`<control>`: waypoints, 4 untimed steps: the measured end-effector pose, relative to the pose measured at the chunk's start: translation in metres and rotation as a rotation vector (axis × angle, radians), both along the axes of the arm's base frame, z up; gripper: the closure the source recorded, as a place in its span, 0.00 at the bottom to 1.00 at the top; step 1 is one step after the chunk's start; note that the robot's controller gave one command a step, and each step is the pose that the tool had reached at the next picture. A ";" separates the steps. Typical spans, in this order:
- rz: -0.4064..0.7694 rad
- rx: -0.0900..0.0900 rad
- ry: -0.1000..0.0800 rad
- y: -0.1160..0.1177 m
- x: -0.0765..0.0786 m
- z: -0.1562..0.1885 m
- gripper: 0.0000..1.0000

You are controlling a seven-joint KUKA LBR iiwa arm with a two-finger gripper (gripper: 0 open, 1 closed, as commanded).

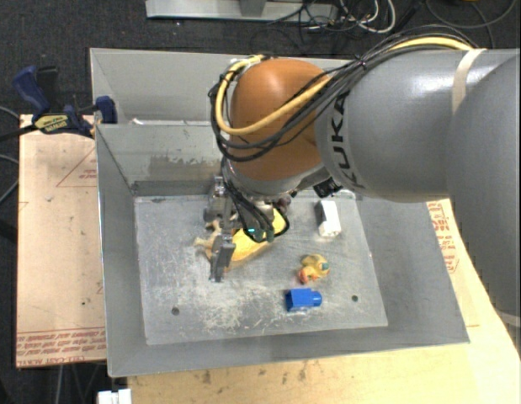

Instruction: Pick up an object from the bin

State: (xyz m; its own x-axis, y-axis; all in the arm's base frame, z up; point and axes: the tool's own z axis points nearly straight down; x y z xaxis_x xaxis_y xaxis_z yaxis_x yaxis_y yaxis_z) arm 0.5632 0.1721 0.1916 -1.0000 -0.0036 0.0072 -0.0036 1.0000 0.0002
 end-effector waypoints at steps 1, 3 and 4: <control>-0.003 0.001 -0.008 -0.001 0.002 0.005 0.00; 0.387 0.003 -0.014 -0.064 0.025 -0.097 0.00; 0.421 0.005 -0.019 -0.063 0.027 -0.093 0.00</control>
Offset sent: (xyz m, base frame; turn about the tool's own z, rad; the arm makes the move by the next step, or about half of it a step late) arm 0.0401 -0.0694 -0.1216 -0.2641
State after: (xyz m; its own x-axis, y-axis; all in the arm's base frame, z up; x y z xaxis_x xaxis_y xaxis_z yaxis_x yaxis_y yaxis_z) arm 0.5903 0.1091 0.0986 -0.9112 -0.4117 -0.0126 -0.4117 0.9113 0.0006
